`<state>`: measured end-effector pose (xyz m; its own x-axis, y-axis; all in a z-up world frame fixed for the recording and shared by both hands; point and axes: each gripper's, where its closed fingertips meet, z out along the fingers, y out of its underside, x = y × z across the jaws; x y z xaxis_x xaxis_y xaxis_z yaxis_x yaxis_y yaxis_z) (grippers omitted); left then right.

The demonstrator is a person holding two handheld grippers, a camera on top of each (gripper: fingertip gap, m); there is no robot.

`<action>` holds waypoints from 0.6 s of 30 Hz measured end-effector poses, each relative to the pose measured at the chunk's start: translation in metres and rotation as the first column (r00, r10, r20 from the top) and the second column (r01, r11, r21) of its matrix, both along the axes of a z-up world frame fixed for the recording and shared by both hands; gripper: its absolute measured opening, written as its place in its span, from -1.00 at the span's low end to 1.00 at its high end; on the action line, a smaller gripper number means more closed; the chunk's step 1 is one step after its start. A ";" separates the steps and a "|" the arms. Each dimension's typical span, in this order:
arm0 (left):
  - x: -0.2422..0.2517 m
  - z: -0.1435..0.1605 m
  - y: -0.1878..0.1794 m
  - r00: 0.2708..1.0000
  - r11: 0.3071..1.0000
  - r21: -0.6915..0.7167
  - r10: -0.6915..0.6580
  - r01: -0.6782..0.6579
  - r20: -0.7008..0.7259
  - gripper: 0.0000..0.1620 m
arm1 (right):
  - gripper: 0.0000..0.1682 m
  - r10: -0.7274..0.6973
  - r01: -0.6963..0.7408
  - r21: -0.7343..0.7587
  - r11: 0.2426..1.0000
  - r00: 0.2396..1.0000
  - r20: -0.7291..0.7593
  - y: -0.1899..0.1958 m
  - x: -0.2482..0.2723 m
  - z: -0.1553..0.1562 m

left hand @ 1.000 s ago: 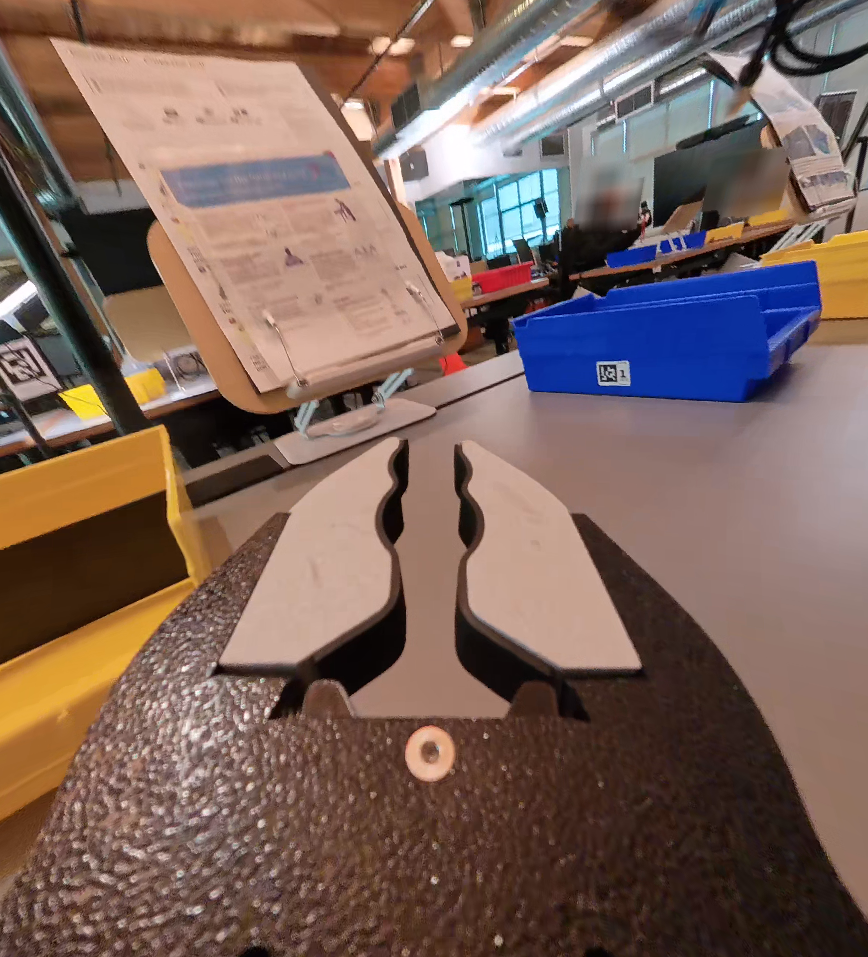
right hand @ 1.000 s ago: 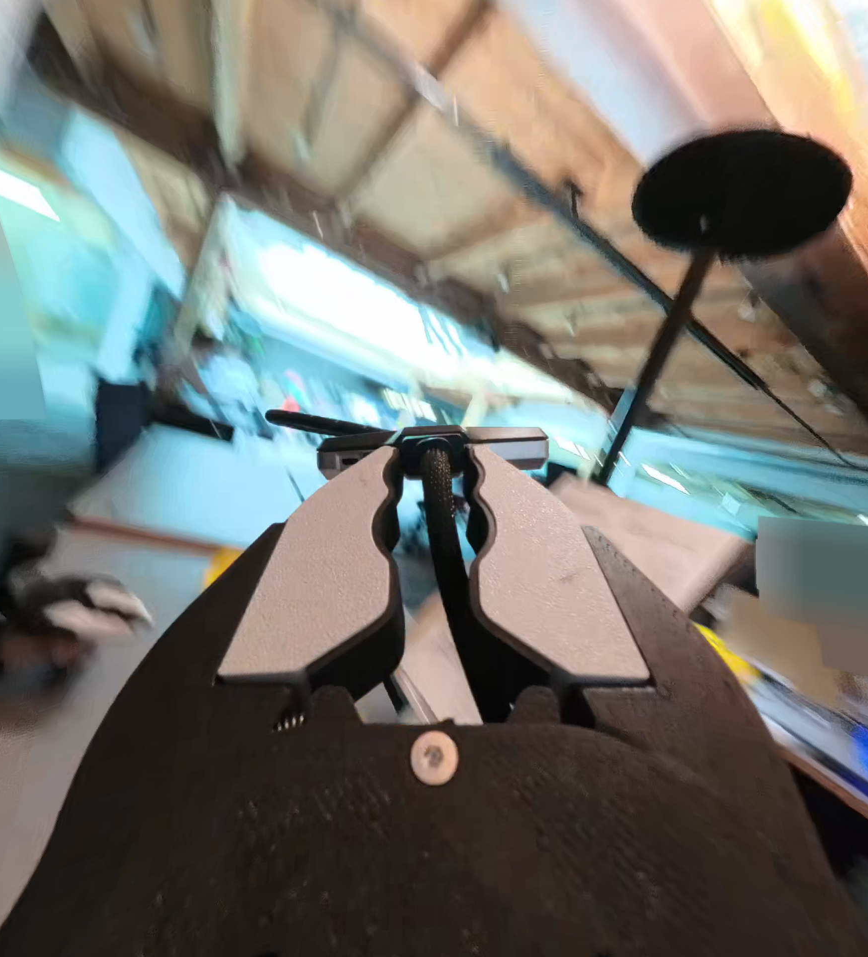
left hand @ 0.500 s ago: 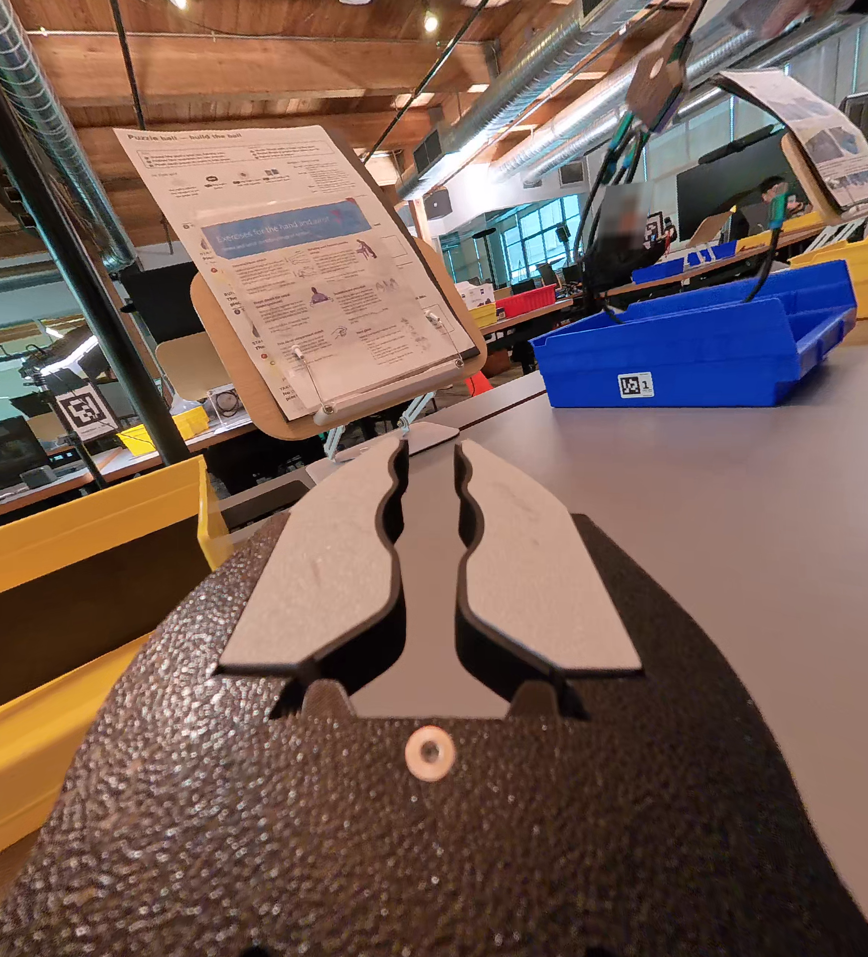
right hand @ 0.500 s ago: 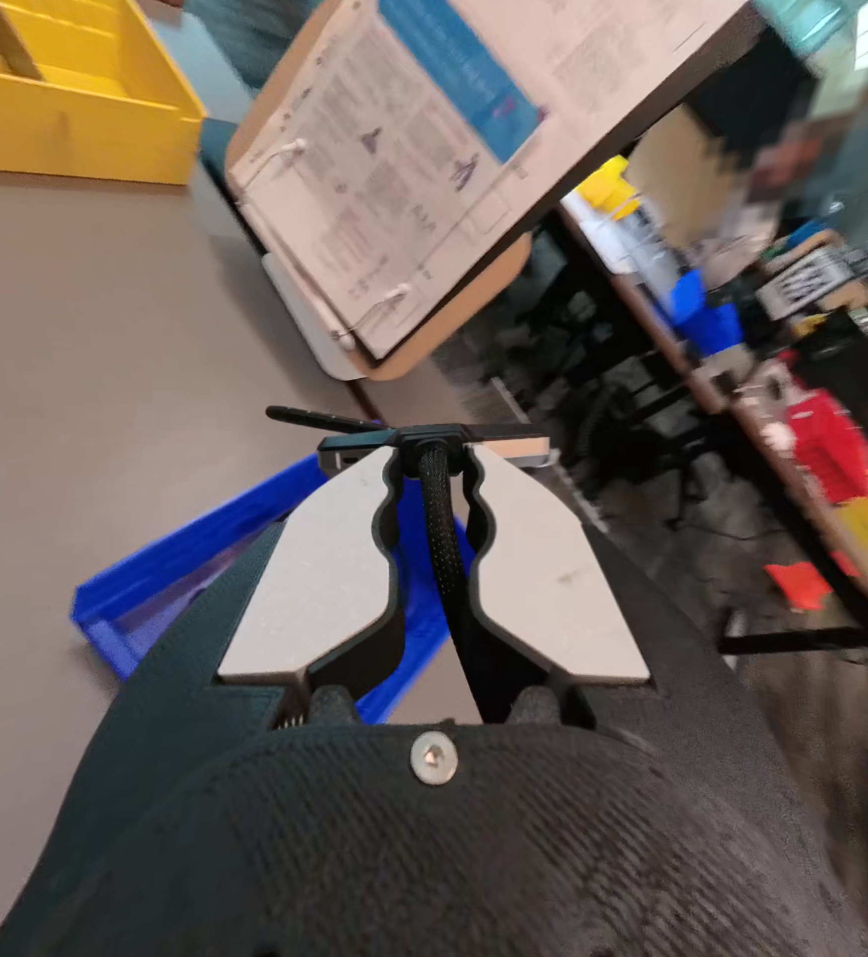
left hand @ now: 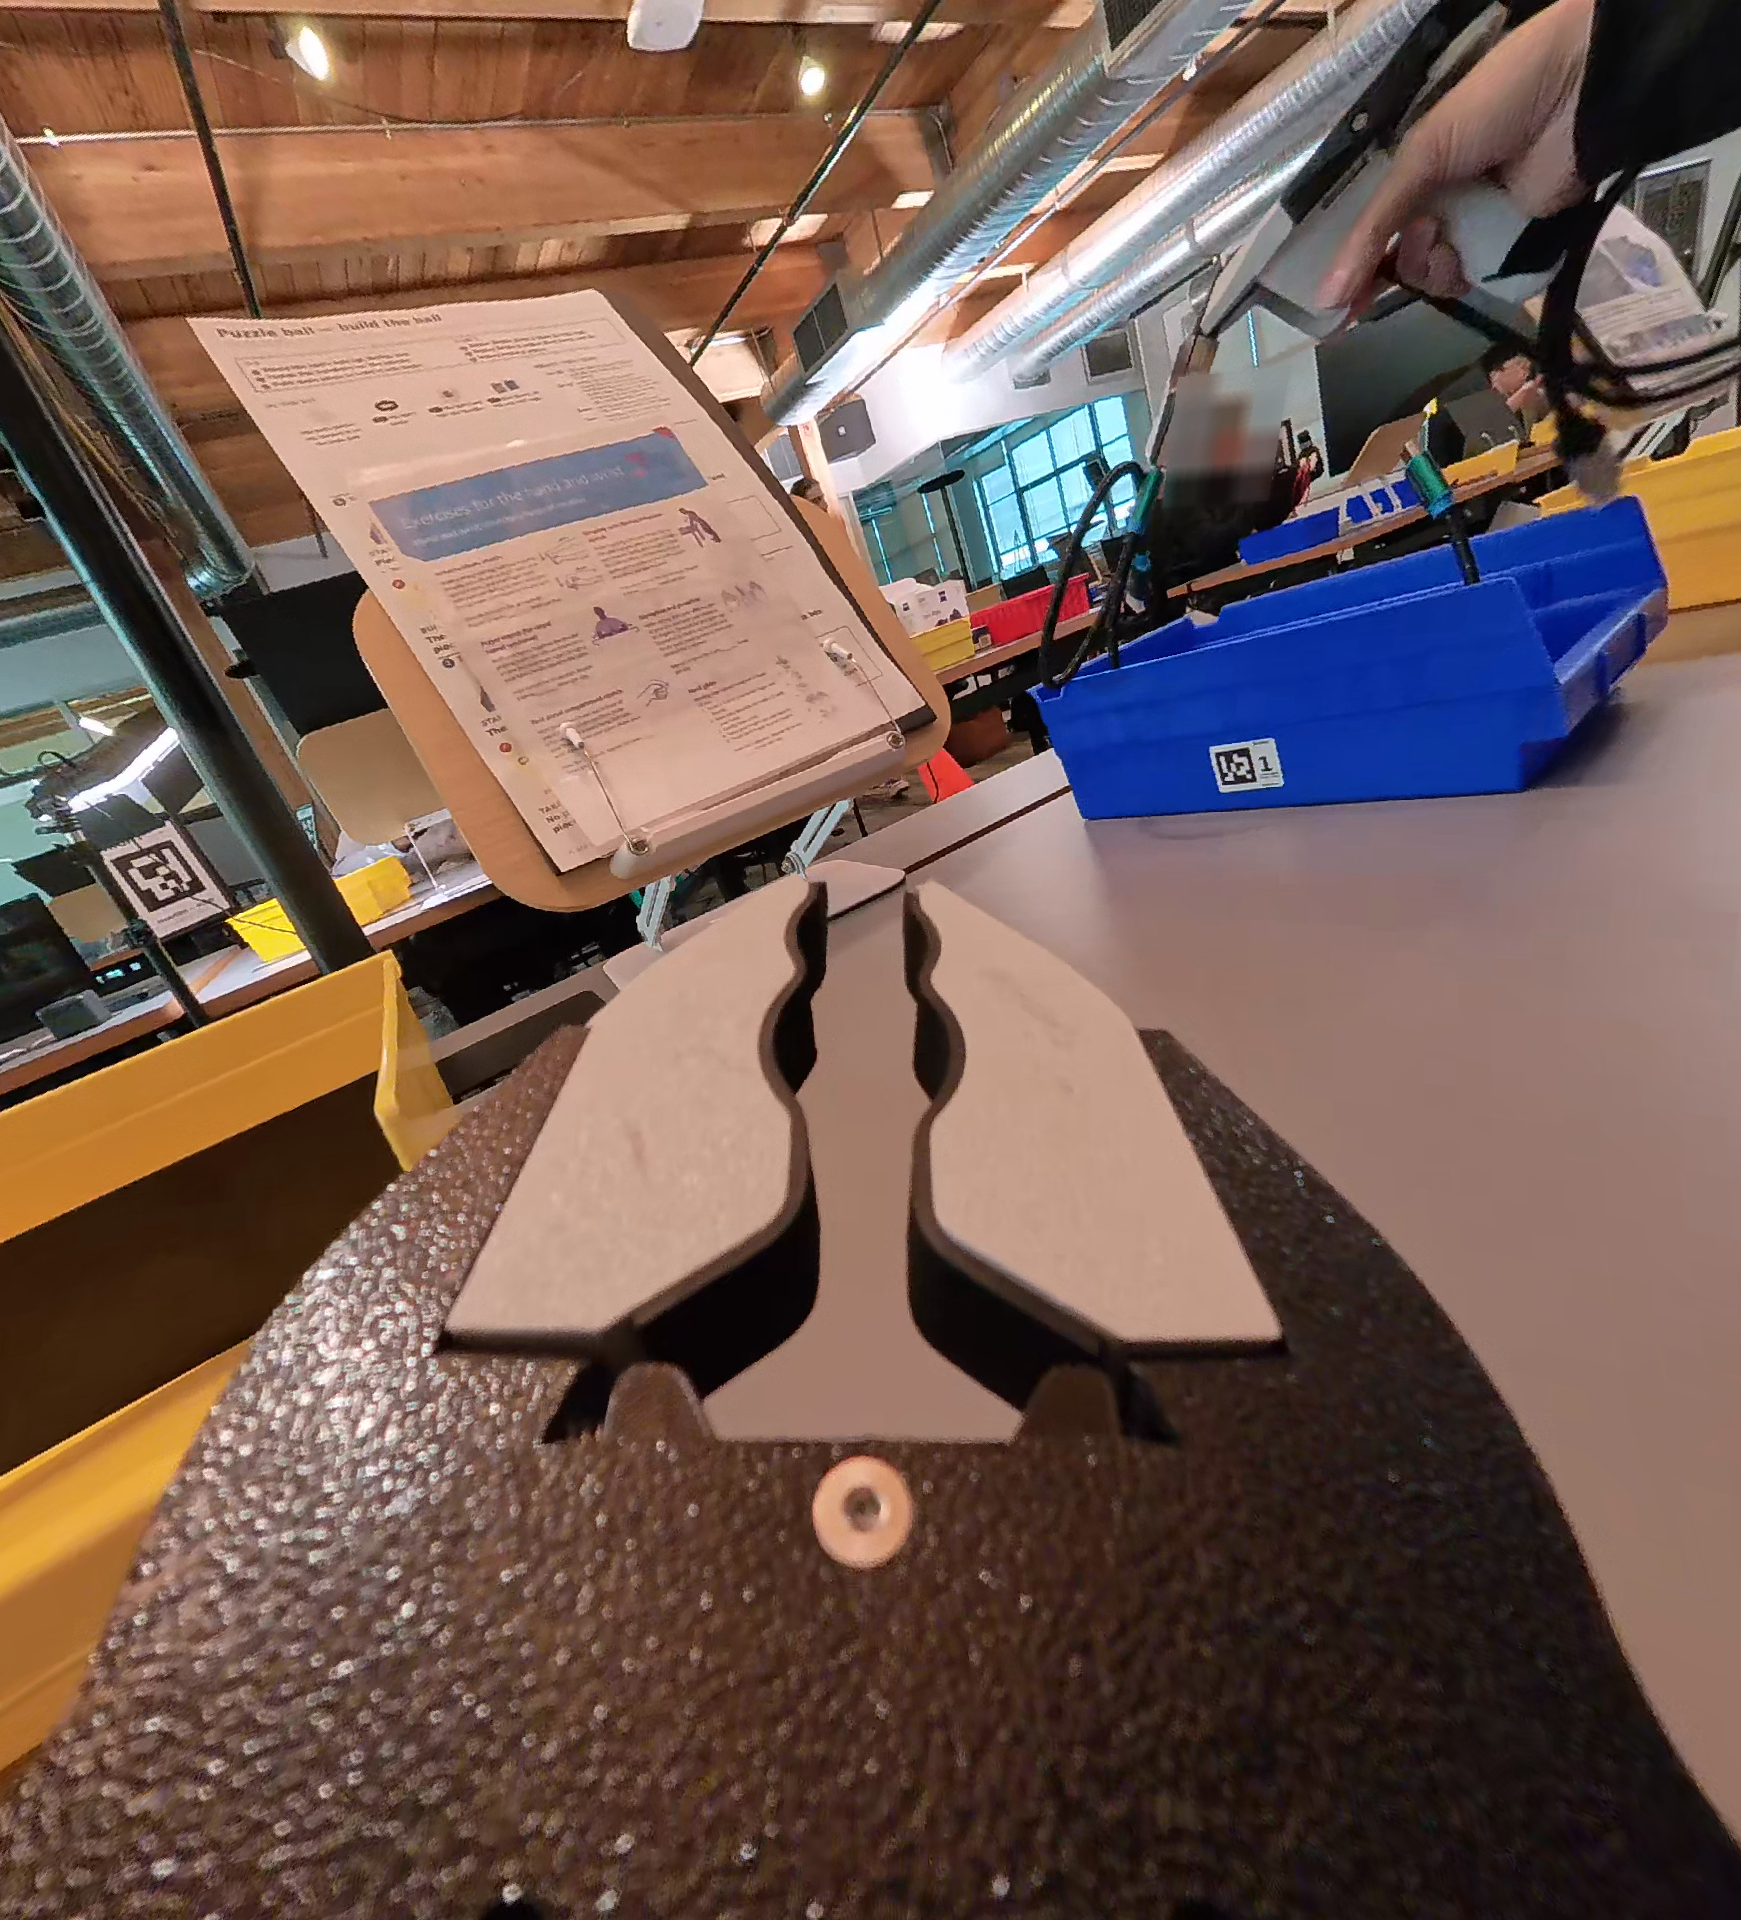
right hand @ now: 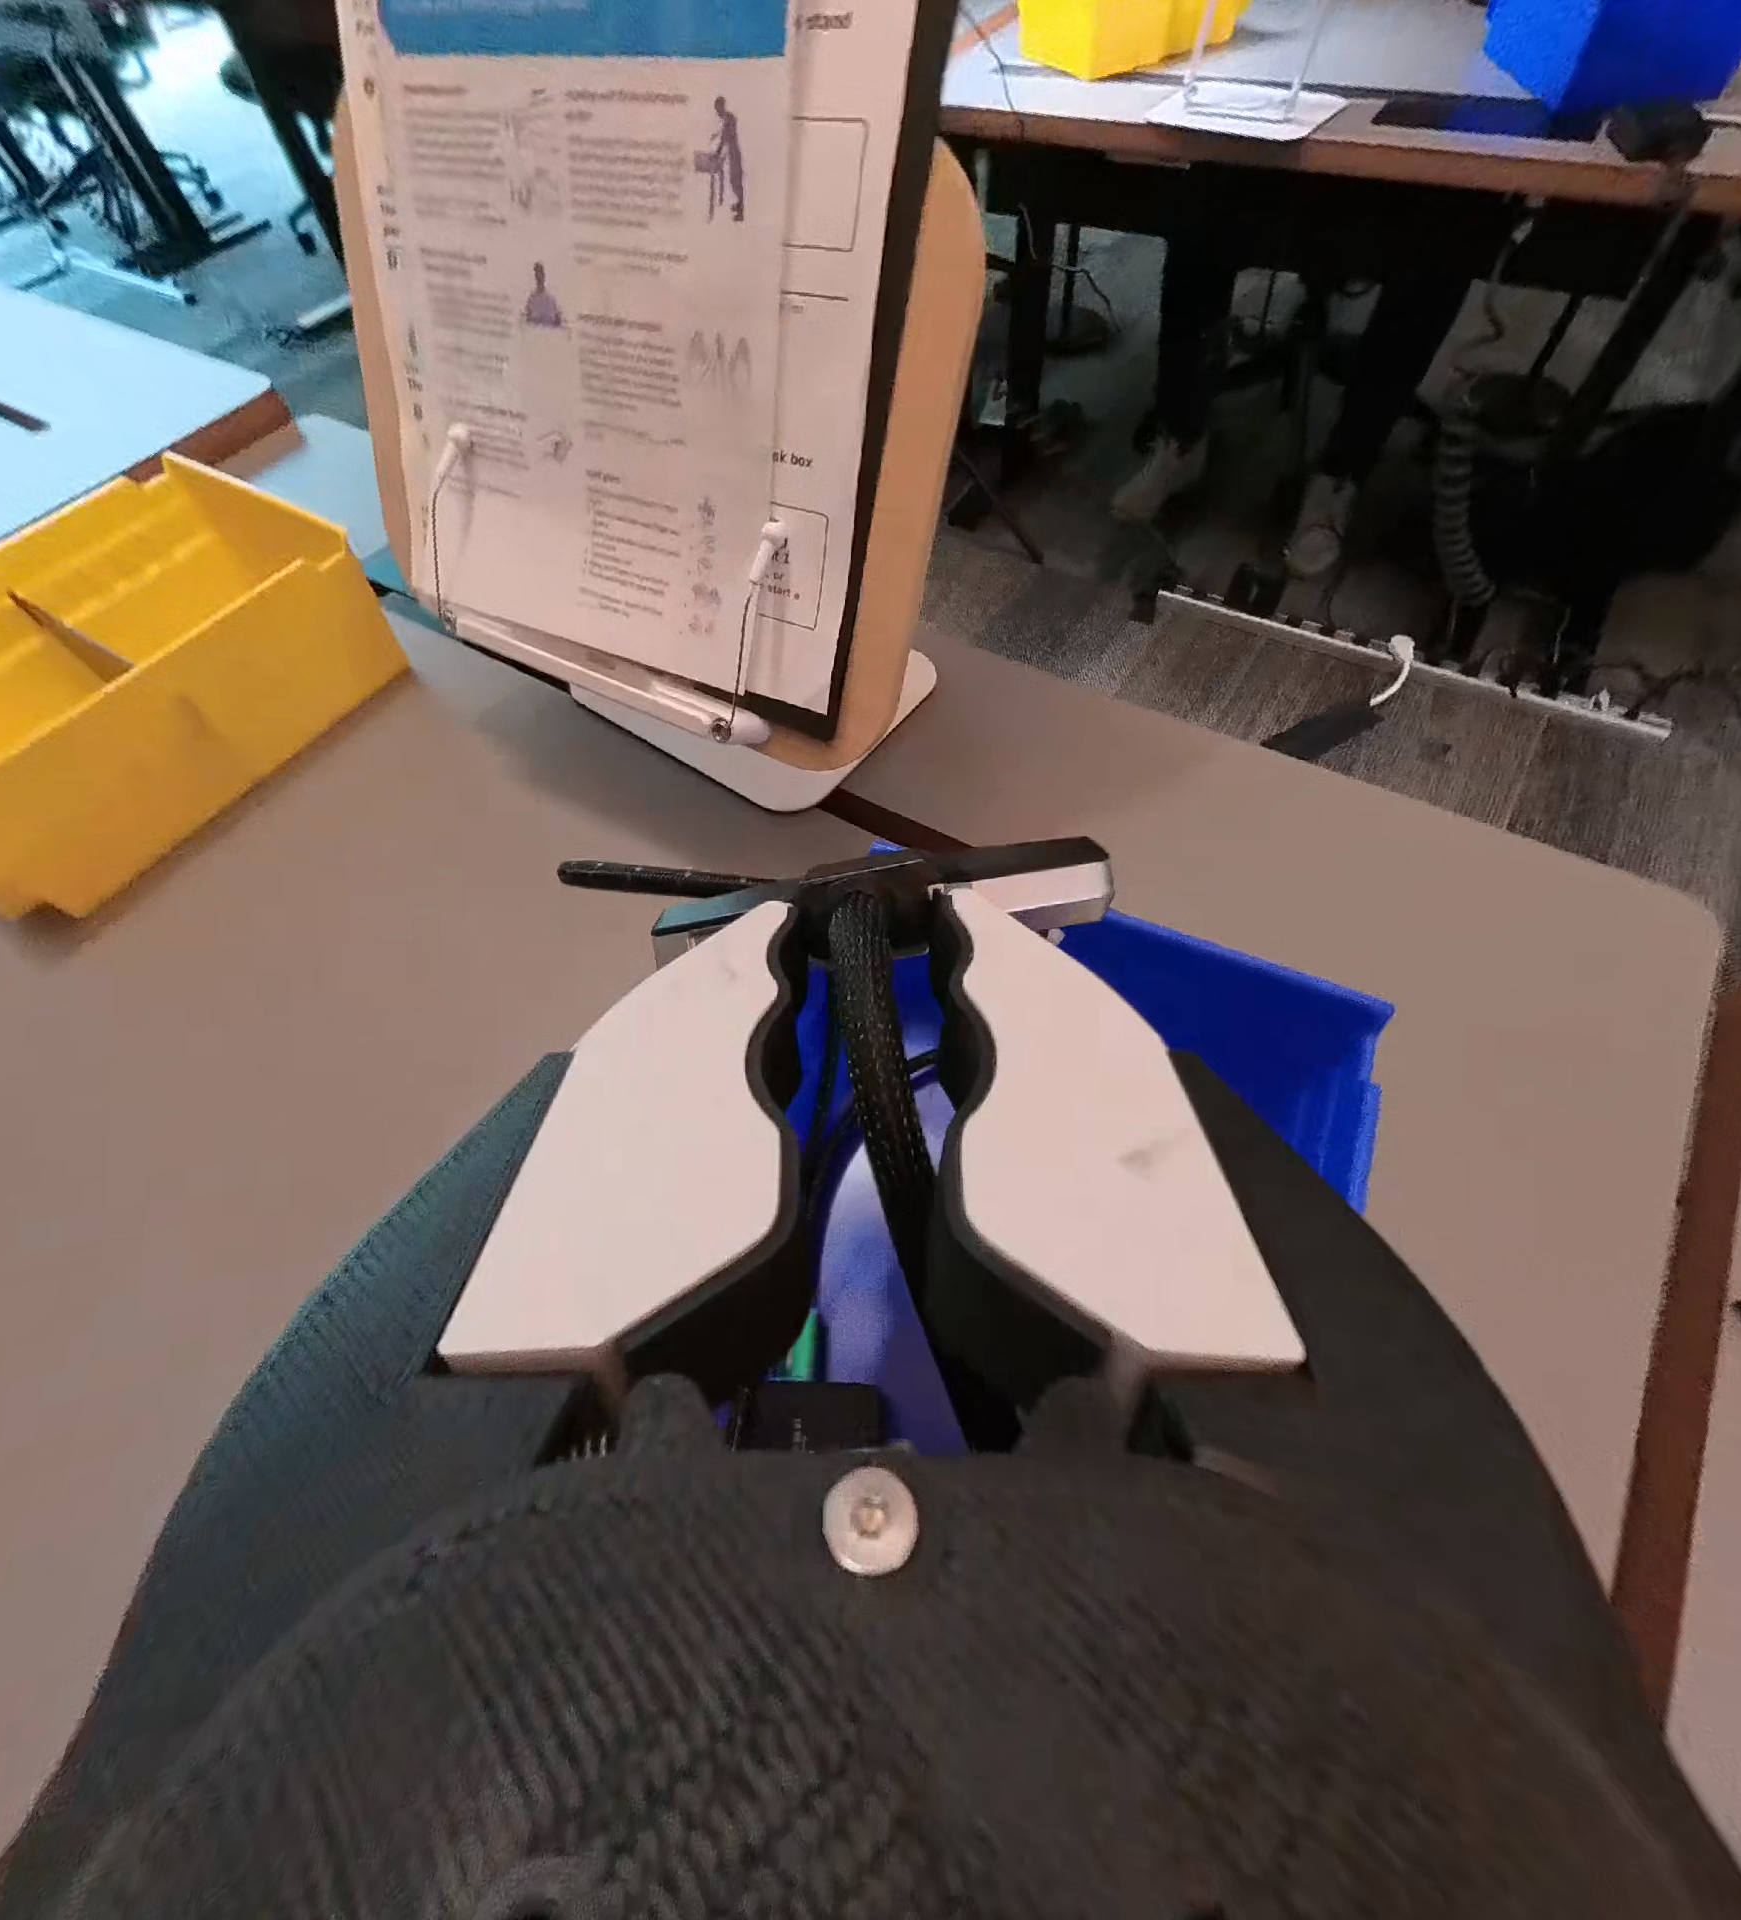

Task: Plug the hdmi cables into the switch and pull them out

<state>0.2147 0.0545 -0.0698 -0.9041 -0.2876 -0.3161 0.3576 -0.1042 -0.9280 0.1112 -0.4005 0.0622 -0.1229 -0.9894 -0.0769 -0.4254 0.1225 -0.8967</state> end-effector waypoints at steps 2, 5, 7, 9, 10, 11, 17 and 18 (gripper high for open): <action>-0.001 -0.001 -0.001 1.000 1.000 0.012 -0.005 0.005 0.003 -0.84 | -0.73 -0.022 0.022 0.038 0.999 1.000 0.002 0.000 -0.003 0.000; -0.002 -0.003 -0.003 1.000 1.000 0.026 -0.010 0.010 0.008 -0.84 | -0.73 -0.040 0.036 0.078 0.996 0.998 0.039 0.002 0.005 0.010; -0.003 -0.004 -0.005 1.000 0.999 0.034 -0.014 0.013 0.013 -0.84 | -0.72 -0.042 0.033 0.109 0.993 0.996 0.080 0.004 0.014 0.017; -0.003 -0.004 -0.005 1.000 0.999 0.036 -0.016 0.015 0.016 -0.85 | -0.71 -0.054 0.038 0.150 0.988 0.994 0.099 0.002 0.021 0.014; -0.003 -0.004 -0.005 1.000 0.999 0.035 -0.017 0.017 0.017 -0.85 | -0.71 -0.055 0.036 0.166 0.986 0.993 0.108 -0.001 0.023 0.009; -0.003 -0.004 -0.005 1.000 0.999 0.032 -0.018 0.017 0.017 -0.85 | -0.72 -0.044 0.022 0.172 0.985 0.991 0.127 -0.004 0.023 0.003; -0.004 -0.003 -0.004 1.000 0.999 0.029 -0.025 0.025 0.016 -0.86 | -0.71 -0.049 -0.051 0.304 0.951 0.949 0.311 -0.031 0.008 -0.040; -0.004 -0.003 -0.004 1.000 0.999 0.030 -0.026 0.025 0.017 -0.86 | -0.72 -0.054 -0.040 0.281 0.959 0.947 0.317 -0.036 0.004 -0.046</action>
